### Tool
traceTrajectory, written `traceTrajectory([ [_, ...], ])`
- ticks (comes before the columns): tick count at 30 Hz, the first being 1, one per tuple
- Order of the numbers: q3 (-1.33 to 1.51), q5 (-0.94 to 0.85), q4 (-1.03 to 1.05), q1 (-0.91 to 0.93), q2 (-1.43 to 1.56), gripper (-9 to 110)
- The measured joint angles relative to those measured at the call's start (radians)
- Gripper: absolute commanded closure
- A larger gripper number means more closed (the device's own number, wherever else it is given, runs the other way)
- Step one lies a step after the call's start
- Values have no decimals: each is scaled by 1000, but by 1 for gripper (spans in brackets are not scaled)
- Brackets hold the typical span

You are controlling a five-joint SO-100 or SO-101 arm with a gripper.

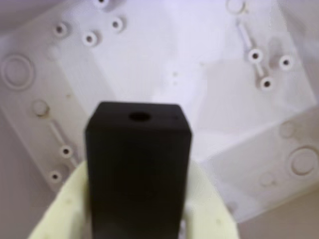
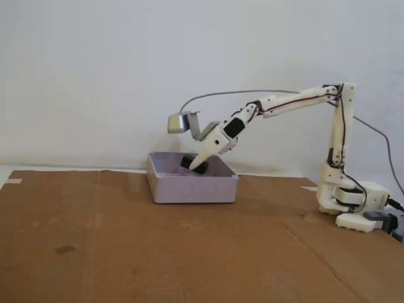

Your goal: Grasp a block and put it in the box.

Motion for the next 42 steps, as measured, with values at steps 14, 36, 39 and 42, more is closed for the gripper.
traceTrajectory([
  [14, 0, 0, -35, 0, -64, 102],
  [36, 0, 0, -78, 38, -107, 101],
  [39, 0, 0, -78, 38, -107, 101],
  [42, 0, 0, -78, 38, -107, 98],
])
